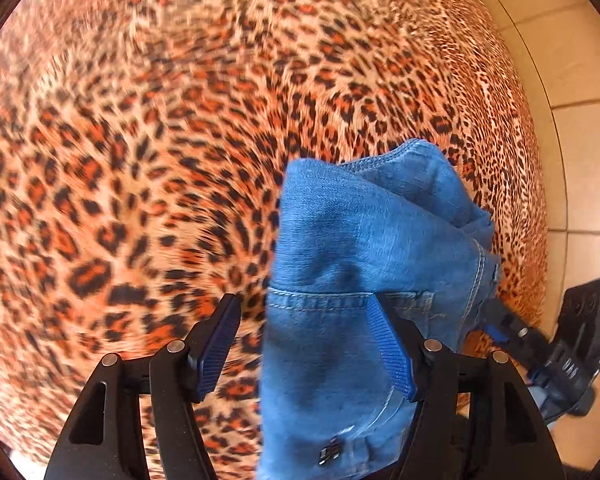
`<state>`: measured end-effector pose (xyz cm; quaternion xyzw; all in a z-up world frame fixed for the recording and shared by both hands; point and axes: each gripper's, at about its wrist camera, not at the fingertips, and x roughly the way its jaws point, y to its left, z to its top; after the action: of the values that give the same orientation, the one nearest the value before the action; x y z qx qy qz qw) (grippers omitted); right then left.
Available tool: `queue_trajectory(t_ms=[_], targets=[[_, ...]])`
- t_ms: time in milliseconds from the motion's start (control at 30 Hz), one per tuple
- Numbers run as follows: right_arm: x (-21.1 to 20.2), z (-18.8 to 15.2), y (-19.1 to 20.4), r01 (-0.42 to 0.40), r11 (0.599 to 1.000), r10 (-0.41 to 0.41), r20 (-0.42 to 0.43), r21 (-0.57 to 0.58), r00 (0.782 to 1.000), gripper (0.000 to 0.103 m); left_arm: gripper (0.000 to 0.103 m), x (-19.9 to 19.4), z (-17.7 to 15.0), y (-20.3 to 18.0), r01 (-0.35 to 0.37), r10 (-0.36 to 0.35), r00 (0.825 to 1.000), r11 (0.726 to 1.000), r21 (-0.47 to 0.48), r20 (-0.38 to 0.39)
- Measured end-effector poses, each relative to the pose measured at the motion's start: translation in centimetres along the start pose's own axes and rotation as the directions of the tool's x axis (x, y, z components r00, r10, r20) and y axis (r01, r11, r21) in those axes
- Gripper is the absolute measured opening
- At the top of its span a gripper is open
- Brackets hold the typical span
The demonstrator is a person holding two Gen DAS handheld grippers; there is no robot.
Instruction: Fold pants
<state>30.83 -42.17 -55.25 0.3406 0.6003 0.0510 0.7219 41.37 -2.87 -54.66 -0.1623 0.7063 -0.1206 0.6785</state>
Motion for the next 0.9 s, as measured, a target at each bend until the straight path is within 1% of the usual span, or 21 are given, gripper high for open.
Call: queue_trajectory(t_ms=[67,100,133,167,200,233,300,333,400,467,500,533,567,600,667,700,767,800,833,867,900], targets=[[1.3,0.2,1.0,0.016,0.999,-0.017,-0.009,-0.051,1.0,0.075,0.066,0.4,0.6,0.4,0.056,-0.056,0.998,0.998,-0.04,0.01],[1.5,0.2,2.1,0.038,0.995,-0.037,0.011,-0.093,0.999,0.073,0.052,0.3,0.7,0.4,0.087,-0.087,0.996,0.995,-0.042,0.007],[1.5,0.2,3.1,0.056,0.988,-0.052,0.033,-0.146,0.998,0.056,0.047,0.1,0.8,0.3,0.087,-0.087,0.996,0.995,-0.049,0.005],[1.5,0.2,3.9,0.071,0.983,-0.067,0.03,-0.169,0.997,0.048,0.044,-0.3,0.6,0.3,0.087,-0.086,0.996,0.995,-0.051,0.015],[1.3,0.2,4.8,0.075,0.981,-0.071,0.028,-0.181,0.997,0.041,0.037,-0.7,0.4,0.4,0.092,-0.09,0.996,0.995,-0.048,0.023],[1.0,0.2,5.8,0.052,0.978,-0.047,0.031,-0.203,0.998,0.036,0.03,-1.4,0.1,0.5,0.104,-0.102,0.994,0.993,-0.049,0.035],[0.1,0.2,7.6,0.016,0.971,-0.006,0.041,-0.237,0.999,0.034,0.028,-3.5,-0.7,0.9,0.143,-0.139,0.987,0.988,-0.051,0.077],[-0.4,0.3,8.8,-0.022,0.966,0.034,0.04,-0.256,0.999,0.034,0.028,-4.5,-0.8,1.3,0.146,-0.14,0.984,0.988,-0.05,0.11],[-0.8,0.6,10.6,-0.05,0.956,0.07,0.06,-0.289,0.996,0.035,0.029,-6.3,-0.2,2.1,0.143,-0.131,0.977,0.988,-0.059,0.171],[0.2,1.6,11.7,-0.076,0.96,0.094,0.055,-0.271,0.994,0.036,0.03,-7.4,0.7,2.8,0.104,-0.085,0.97,0.992,-0.072,0.229],[0.9,2.2,12.0,-0.07,0.963,0.088,0.056,-0.259,0.995,0.037,0.031,-7.5,1.3,3.0,0.046,-0.026,0.967,0.996,-0.074,0.254],[2.1,2.9,12.3,-0.038,0.968,0.054,0.058,-0.249,0.997,0.037,0.032,-7.1,2.1,2.8,-0.052,0.068,0.96,0.996,-0.069,0.27],[3.2,3.4,12.4,-0.004,0.969,0.017,0.051,-0.249,0.999,0.037,0.033,-6.3,2.8,3.0,-0.126,0.139,0.958,0.99,-0.066,0.25],[4.3,3.7,12.3,0.05,0.967,-0.041,0.045,-0.249,0.998,0.037,0.032,-5.3,3.3,3.2,-0.161,0.17,0.965,0.985,-0.06,0.202],[6.7,4.4,12.6,0.191,0.942,-0.194,0.015,-0.274,0.981,0.038,0.032,-4.4,3.1,3.5,-0.159,0.168,0.972,0.985,-0.069,0.164],[7.2,4.5,12.7,0.203,0.937,-0.21,0.005,-0.285,0.978,0.041,0.032,-4.5,2.7,3.4,-0.153,0.164,0.969,0.986,-0.07,0.184],[7.2,4.4,12.6,0.231,0.93,-0.233,0.025,-0.286,0.972,0.058,0.037,-5.0,1.5,2.8,-0.166,0.176,0.951,0.984,-0.059,0.254],[7.2,4.2,12.2,0.257,0.926,-0.257,0.034,-0.276,0.966,0.076,0.044,-5.2,0.7,2.5,-0.179,0.188,0.94,0.982,-0.06,0.284],[7.5,4.3,11.7,0.284,0.924,-0.288,0.022,-0.255,0.957,0.084,0.049,-5.3,0.1,2.1,-0.188,0.198,0.931,0.98,-0.06,0.308],[7.9,4.3,11.1,0.286,0.929,-0.295,-0.005,-0.236,0.955,0.094,0.05,-5.4,-0.9,2.0,-0.189,0.197,0.927,0.98,-0.058,0.318],[8.2,4.3,10.5,0.268,0.939,-0.28,-0.028,-0.214,0.96,0.096,0.05,-5.4,-1.6,1.6,-0.189,0.196,0.925,0.981,-0.054,0.325]])
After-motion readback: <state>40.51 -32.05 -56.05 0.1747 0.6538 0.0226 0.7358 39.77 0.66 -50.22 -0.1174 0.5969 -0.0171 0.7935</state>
